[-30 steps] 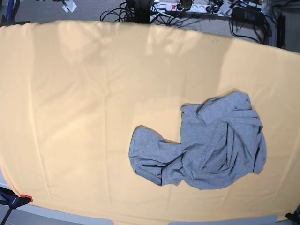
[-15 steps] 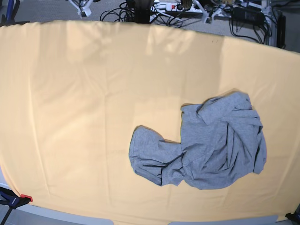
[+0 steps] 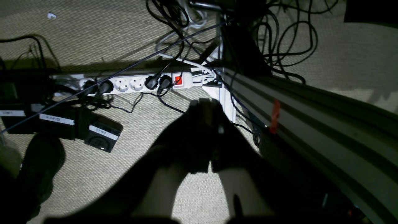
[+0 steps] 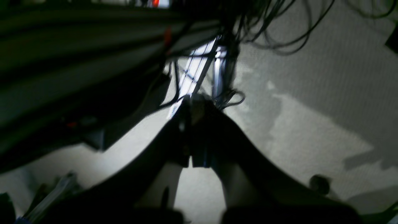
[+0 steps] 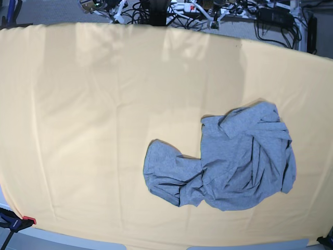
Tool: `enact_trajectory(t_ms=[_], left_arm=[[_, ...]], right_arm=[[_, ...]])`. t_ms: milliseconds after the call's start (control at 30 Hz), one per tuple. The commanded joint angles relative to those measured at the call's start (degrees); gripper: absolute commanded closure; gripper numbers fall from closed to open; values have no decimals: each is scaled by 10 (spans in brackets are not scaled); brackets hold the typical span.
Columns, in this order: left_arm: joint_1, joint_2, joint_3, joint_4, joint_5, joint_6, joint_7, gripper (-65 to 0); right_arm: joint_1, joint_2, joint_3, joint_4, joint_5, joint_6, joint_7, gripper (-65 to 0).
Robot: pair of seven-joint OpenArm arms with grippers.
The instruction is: Layout the t-shirt on the table in an organized manner, then fold the t-shirt properly
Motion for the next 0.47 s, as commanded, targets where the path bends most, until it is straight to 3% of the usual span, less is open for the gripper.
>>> enact_trajectory(t_ms=[0,233,433], left_arm=[[-1,0,5,2,1,-2,-6,0],[-10,-3,53,-8,-9,23,-6,0],[-10,-3,101,-8,-10,24,-4,0]], right_arm=[[-1,4,-2,3,-4,1,3,0],[0,4,-2,3,-43,5,3,0],[0,3,-2,3,-44,1,3,0]])
